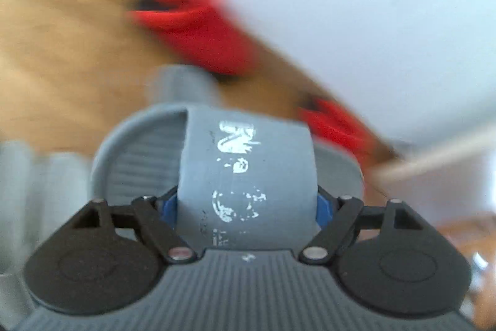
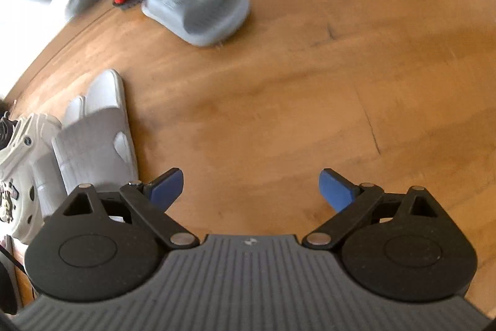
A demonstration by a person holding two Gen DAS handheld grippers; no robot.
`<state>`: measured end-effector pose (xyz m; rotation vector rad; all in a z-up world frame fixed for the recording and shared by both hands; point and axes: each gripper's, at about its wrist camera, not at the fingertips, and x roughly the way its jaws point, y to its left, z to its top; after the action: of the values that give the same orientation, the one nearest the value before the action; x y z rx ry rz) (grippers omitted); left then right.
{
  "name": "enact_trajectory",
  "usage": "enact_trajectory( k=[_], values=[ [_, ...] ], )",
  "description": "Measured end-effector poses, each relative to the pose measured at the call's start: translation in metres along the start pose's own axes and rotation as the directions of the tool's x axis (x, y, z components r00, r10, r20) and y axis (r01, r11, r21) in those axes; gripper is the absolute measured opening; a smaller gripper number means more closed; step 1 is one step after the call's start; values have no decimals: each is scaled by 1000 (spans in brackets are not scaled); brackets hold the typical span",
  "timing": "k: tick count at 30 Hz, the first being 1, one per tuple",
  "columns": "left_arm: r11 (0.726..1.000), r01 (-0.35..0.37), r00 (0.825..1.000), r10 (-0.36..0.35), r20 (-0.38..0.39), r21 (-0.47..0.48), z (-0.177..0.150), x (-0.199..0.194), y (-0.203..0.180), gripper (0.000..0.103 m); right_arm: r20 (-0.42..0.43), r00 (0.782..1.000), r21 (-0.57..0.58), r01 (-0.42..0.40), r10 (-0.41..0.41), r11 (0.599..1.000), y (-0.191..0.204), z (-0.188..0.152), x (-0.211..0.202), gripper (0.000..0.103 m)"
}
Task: Organize scattered shoes
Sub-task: 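Place the grey NiCi slide at the end of the row with the left tool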
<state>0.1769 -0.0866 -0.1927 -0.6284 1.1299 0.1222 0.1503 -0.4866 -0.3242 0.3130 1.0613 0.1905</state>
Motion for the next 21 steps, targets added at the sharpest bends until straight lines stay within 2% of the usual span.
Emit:
enact_trajectory(
  k=[2, 3, 4, 5, 7, 9, 11, 13, 14, 16, 18, 20, 21],
  values=[
    [1000, -2, 993, 0, -115, -18, -4, 24, 8, 83, 18, 1000, 2, -13, 13, 1000, 6, 10, 0, 96],
    [1000, -6, 980, 4, -198, -13, -5, 34, 10, 83, 27, 999, 12, -23, 23, 1000, 9, 16, 0, 97],
    [1000, -16, 970, 13, -243, -10, -4, 35, 12, 83, 33, 999, 44, -35, 34, 998, 10, 21, 0, 98],
    [1000, -23, 959, 21, -284, -4, -3, 34, 15, 84, 39, 998, 80, -48, 45, 996, 10, 26, 0, 99],
    [998, 12, 953, 7, -301, 59, 4, 6, 18, 86, 46, 996, 151, -81, 75, 985, 10, 34, 1, 101],
    [991, 51, 957, -13, -291, 126, 12, -24, 27, 86, 62, 991, 246, -133, 122, 960, 14, 43, 4, 102],
    [982, 66, 971, -23, -236, 177, 22, -56, 40, 86, 81, 983, 323, -185, 168, 928, 21, 53, 8, 102],
    [962, 51, 992, -17, -128, 269, 31, -99, 59, 86, 95, 974, 371, -226, 205, 901, 33, 64, 15, 102],
    [958, 45, 993, -13, -114, 283, 32, -102, 58, 86, 91, 976, 407, -219, 200, 887, 39, 71, 24, 102],
    [945, -5, 998, 27, -62, 328, 37, -130, 84, 86, 77, 981, 481, -193, 178, 855, 51, 87, 44, 102],
    [950, -44, 997, 63, -51, 308, 38, -143, 105, 86, 61, 986, 552, -165, 158, 817, 62, 102, 63, 103],
    [956, -69, 994, 90, -60, 284, 28, -140, 103, 86, 43, 989, 619, -136, 139, 774, 74, 117, 83, 100],
    [961, -80, 992, 102, -70, 265, 22, -143, 118, 86, 35, 991, 618, -121, 127, 777, 76, 120, 91, 96]
  ],
)
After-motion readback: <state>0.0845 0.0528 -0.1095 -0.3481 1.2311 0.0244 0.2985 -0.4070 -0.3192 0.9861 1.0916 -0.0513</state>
